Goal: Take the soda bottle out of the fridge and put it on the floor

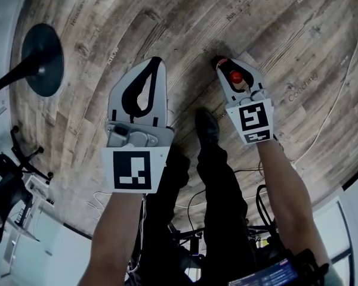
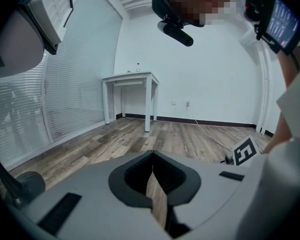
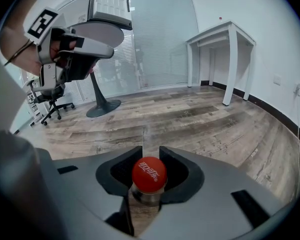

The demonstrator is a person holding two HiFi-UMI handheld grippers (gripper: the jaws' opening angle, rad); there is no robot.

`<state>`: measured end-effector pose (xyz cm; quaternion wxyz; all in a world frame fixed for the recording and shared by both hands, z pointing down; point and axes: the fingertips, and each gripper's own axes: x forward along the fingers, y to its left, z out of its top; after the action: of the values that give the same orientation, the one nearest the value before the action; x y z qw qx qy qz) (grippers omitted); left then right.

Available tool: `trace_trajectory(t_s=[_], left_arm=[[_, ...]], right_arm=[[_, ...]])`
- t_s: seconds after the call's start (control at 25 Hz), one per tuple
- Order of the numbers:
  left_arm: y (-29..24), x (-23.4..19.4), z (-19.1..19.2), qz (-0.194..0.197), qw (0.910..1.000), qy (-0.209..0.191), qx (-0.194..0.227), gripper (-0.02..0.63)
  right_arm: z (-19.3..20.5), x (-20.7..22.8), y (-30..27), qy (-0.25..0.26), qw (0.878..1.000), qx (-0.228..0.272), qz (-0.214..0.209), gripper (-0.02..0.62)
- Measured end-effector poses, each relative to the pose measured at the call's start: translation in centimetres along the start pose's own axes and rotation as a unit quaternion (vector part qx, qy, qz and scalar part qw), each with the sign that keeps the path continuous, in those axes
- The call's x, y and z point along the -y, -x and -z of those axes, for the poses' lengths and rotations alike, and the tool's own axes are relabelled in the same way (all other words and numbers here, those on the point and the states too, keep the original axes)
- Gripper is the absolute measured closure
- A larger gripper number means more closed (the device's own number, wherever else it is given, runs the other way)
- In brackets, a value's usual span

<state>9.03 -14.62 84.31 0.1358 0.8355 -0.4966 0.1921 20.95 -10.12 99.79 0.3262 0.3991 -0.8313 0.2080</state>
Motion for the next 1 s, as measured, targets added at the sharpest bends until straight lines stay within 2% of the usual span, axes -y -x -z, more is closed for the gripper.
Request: trace_trajectory(t_s=[0.52, 0.72, 1.0], left_arm=[[0.4, -0.1, 1.1, 0.002, 1.0, 0.001, -0.009, 0.589], [0.4, -0.4, 1.0, 0.001, 1.0, 0.003, -0.003, 0.589], [0.7, -0.5, 0.7, 0.004, 1.0, 0.001, -0.002, 0.589]], right_arm=[[-0.1, -1.6, -1.0, 0.02, 1.0, -0.002, -0.02, 0.463], [-0.3, -2.0, -1.5, 0.015, 0.999, -0.002, -0.028, 0.394], [-1.7, -2.3, -0.9, 0.02, 0.999, 0.01, -0.026, 0.39]])
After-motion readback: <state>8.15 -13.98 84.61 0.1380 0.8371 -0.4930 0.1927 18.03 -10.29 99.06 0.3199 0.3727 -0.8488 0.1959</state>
